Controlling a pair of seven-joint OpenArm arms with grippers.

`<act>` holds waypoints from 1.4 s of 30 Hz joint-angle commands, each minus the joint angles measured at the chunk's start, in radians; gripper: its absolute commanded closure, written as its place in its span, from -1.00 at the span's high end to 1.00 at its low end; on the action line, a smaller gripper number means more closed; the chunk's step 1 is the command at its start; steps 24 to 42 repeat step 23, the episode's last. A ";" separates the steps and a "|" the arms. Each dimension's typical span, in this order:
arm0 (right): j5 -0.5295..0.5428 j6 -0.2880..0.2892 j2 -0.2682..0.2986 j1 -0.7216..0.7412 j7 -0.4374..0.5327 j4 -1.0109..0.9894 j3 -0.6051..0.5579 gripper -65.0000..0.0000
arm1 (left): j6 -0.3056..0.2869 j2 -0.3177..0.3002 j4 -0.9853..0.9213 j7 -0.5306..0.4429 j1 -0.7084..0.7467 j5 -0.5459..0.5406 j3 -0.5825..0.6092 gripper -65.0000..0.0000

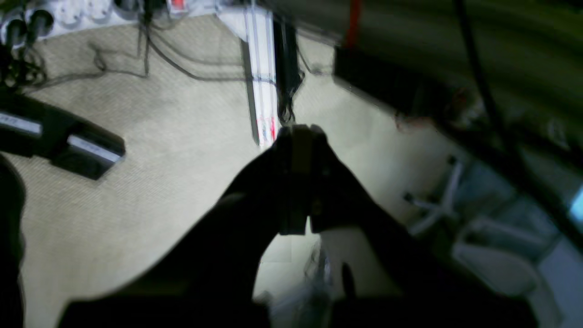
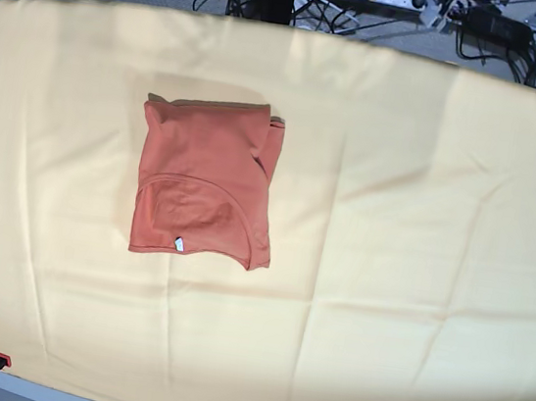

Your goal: Fold the T-shirt properly

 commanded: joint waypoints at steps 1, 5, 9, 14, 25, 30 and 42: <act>-0.041 -0.018 0.004 0.003 0.017 -0.023 -0.021 -1.00 | -0.003 -0.011 -0.034 -0.035 -0.011 0.034 -0.003 -1.00; -0.213 -0.196 -0.051 0.053 0.146 -0.145 -0.110 -1.00 | 0.016 -0.011 -0.195 -0.239 -0.100 0.208 -0.003 -1.00; -0.288 -0.312 -0.074 0.087 0.218 -0.237 -0.140 -1.00 | 0.200 -0.010 -0.317 -0.430 -0.157 0.307 0.047 -1.00; -0.287 -0.344 -0.077 0.116 0.240 -0.265 -0.139 -1.00 | 0.448 0.010 -0.410 -0.575 -0.198 0.309 0.237 -1.00; -0.279 -0.310 -0.082 0.133 0.253 -0.264 -0.138 -1.00 | 0.528 0.122 -0.426 -0.591 -0.182 0.287 0.341 -1.00; -0.279 -0.310 -0.082 0.133 0.253 -0.264 -0.138 -1.00 | 0.528 0.122 -0.426 -0.591 -0.182 0.287 0.341 -1.00; -0.279 -0.310 -0.082 0.133 0.253 -0.264 -0.138 -1.00 | 0.528 0.122 -0.426 -0.591 -0.182 0.287 0.341 -1.00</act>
